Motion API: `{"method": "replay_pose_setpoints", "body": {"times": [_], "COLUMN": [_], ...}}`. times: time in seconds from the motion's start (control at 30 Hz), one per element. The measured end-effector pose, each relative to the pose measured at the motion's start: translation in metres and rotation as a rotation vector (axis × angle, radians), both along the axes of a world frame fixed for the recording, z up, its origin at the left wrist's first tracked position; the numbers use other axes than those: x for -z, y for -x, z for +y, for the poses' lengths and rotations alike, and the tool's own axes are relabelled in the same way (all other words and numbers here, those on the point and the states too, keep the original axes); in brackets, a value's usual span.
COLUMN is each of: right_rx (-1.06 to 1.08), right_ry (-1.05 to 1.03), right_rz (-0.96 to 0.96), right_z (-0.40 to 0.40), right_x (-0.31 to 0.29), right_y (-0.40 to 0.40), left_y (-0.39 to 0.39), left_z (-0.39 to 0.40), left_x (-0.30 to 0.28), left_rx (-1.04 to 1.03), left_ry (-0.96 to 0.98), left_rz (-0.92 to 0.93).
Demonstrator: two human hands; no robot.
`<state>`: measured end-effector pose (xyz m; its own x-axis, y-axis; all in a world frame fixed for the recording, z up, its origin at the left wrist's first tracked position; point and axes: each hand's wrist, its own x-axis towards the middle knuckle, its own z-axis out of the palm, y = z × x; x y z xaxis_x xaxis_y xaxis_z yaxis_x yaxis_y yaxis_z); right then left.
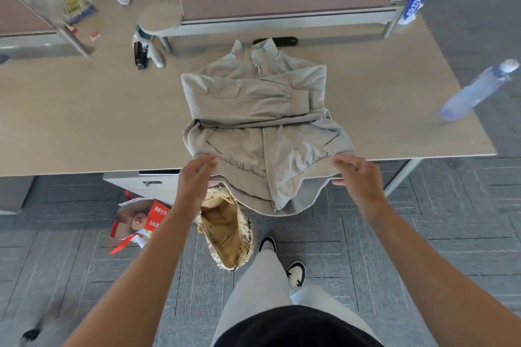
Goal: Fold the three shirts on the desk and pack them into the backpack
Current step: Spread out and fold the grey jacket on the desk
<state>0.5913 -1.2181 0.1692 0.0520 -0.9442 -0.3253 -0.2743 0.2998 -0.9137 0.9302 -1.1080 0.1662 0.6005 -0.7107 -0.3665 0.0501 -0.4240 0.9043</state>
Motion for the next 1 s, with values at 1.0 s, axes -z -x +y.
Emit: {"method": "replay_pose_setpoints", "body": {"times": [1.0], "right_rx": [0.045], "right_ry": [0.126], "right_rz": [-0.093], "right_z": [-0.409], "right_x": [-0.065], "right_y": [-0.205], "left_y": [-0.173], "left_z": [-0.408], "left_x": [-0.049], "left_rx": [-0.194], "left_ry": [0.232], "left_rz": [0.221]}}
